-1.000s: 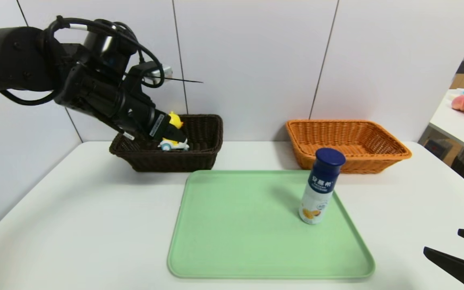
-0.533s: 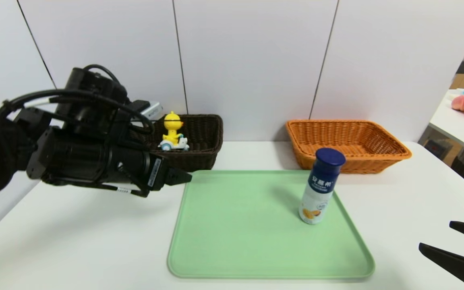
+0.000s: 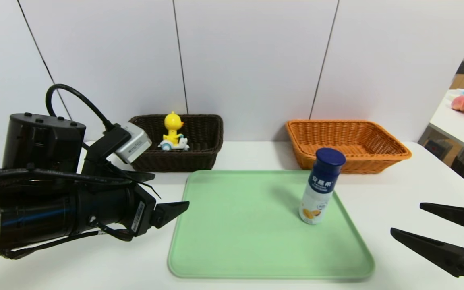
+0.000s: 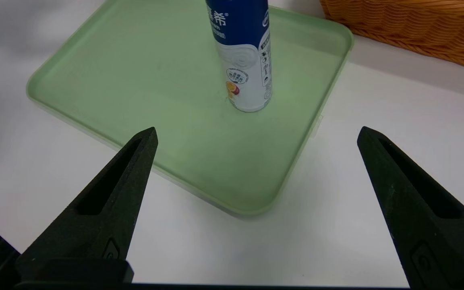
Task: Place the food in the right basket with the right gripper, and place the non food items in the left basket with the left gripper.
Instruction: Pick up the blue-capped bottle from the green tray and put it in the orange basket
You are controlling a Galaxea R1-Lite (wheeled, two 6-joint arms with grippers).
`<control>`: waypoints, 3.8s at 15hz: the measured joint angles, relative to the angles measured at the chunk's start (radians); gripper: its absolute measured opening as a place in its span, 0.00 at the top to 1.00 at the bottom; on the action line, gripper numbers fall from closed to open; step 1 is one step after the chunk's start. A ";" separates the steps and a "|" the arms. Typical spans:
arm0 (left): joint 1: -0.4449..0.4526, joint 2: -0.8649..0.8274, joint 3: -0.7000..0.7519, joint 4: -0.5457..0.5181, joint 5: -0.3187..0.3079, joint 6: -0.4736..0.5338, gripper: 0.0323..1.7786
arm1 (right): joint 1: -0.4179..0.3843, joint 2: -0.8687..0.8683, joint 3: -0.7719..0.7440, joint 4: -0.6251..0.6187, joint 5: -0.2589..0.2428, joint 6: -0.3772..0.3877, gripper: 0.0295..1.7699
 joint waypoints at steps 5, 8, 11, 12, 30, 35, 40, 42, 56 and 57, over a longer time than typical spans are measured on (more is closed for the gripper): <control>0.000 -0.006 0.015 -0.002 0.000 -0.004 0.05 | 0.068 0.156 -0.002 -0.154 -0.006 -0.033 0.03; 0.002 0.002 0.016 -0.002 0.001 -0.005 0.05 | 0.101 0.276 -0.003 -0.303 -0.019 -0.031 0.03; 0.002 0.011 0.016 -0.002 0.001 -0.005 0.05 | 0.120 0.380 -0.003 -0.444 -0.063 -0.032 0.03; 0.002 0.015 0.016 -0.002 0.001 -0.004 0.05 | 0.123 0.403 -0.003 -0.463 -0.066 -0.032 0.03; 0.001 0.033 0.013 -0.002 -0.001 -0.002 0.05 | 0.199 0.620 -0.104 -0.619 -0.157 -0.026 0.03; 0.001 0.034 0.016 -0.002 -0.001 -0.003 0.05 | 0.199 0.620 -0.103 -0.619 -0.158 -0.025 0.18; 0.002 0.035 0.016 -0.002 -0.001 -0.003 0.05 | 0.200 0.624 -0.103 -0.619 -0.178 -0.023 0.55; 0.003 0.035 0.016 -0.002 -0.002 -0.003 0.05 | 0.202 0.625 -0.102 -0.620 -0.177 -0.018 0.57; 0.001 0.031 0.017 0.000 -0.003 0.000 0.05 | 0.197 0.588 -0.179 -0.610 -0.184 0.032 0.57; 0.001 0.031 0.017 -0.001 -0.003 0.000 0.05 | 0.193 0.584 -0.198 -0.609 -0.184 0.032 0.57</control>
